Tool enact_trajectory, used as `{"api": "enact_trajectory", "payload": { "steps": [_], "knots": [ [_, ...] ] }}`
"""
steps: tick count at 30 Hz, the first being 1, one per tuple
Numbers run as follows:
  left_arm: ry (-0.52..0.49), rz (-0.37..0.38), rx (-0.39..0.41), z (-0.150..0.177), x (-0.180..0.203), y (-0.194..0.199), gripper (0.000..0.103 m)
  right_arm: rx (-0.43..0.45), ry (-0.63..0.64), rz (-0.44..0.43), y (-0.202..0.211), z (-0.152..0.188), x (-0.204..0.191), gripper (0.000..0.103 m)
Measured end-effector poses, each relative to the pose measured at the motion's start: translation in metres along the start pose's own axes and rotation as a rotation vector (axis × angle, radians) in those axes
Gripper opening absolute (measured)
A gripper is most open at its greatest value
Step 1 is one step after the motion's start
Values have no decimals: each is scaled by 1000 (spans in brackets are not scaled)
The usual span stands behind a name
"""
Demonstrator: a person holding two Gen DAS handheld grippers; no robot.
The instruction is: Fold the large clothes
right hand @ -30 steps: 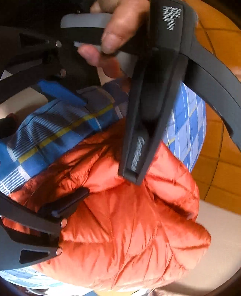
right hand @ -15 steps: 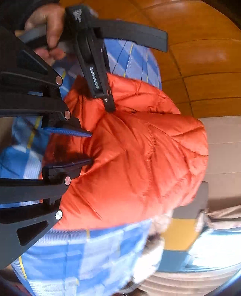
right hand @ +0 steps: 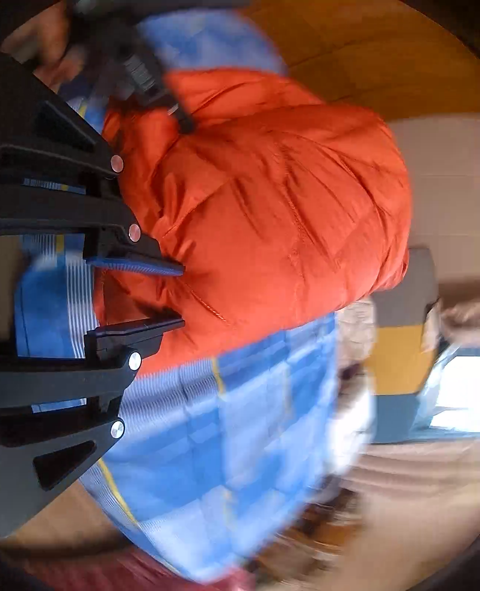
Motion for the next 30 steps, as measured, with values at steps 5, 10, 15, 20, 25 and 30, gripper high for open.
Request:
{"api": "enact_trajectory", "payload": {
  "steps": [5,10,15,20,25,30],
  "knots": [
    [-18,3,-9,-2,-3,0,51,-21,-51,10,-16,8,-19,24],
    [-43,12,-20,-1,-5,0,50,-9,-33,67,-23,28,-30,24],
    [-6,34,-22,-1,-12,4,50,-29,-36,46,-28,25,-33,24],
    [29,56,1,-3,-15,13,47,-31,-13,60,-29,20,-47,24],
    [56,82,12,-4,-23,24,47,-106,85,71,-24,2,-41,24],
    [23,84,6,-6,-13,18,47,191,393,427,36,-23,-30,24]
  ]
}}
Point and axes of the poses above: each gripper's, at about its wrist camera, not at the fingertips, and y roughly against the way its jaws point, x to its right, z to its underside, the point moved 7 cm from there along -y, roughly the way its jaws point, and after that the axes turned 8 degrees about y, right-handed, at the moved point
